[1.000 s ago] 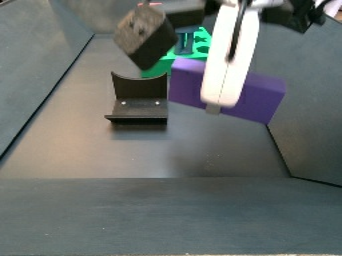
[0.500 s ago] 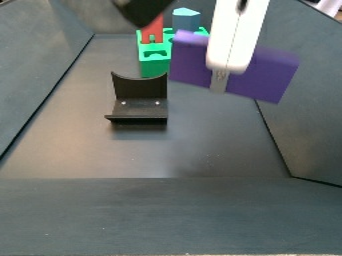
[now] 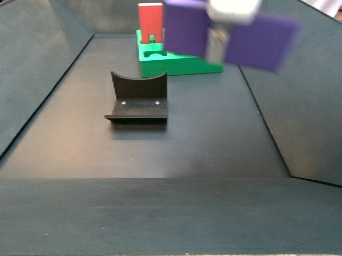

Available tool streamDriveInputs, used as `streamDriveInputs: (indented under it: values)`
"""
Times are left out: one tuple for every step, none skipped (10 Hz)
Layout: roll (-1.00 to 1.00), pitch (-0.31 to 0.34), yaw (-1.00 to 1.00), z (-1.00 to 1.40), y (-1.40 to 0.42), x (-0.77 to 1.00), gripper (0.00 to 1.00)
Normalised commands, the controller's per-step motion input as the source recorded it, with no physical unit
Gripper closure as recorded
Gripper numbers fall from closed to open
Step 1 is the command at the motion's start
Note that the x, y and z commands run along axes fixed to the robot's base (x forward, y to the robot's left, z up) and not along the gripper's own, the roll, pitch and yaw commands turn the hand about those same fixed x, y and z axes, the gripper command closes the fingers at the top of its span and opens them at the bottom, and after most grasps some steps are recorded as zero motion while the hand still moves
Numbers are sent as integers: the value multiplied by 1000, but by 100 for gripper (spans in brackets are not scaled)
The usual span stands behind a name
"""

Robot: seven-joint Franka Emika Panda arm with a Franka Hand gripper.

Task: Pick up the arch object. Move up. Place the arch object on the fixture. Regrasp the arch object. Rotate the arch object. Move to above the board. Insert the arch object.
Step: Place the arch object on the fixture.

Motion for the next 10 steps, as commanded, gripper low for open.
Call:
streamDriveInputs:
  values:
    - [27,-24,1000,220,-783,1000,100]
    - [28,-20,1000,205,-730,1000,100]
    - [31,-13,1000,172,-591,1000,100]
    - [29,-9,1000,146,-501,1000,100]
    - [30,-3,1000,108,-390,1000,100]
    - [30,0,1000,95,-333,1000,100]
    - [31,6,1000,62,-230,903,100]
    - [31,12,1000,32,-119,746,100]
    - [31,19,1000,12,-54,585,100]
    - [31,23,1000,11,-40,509,100]
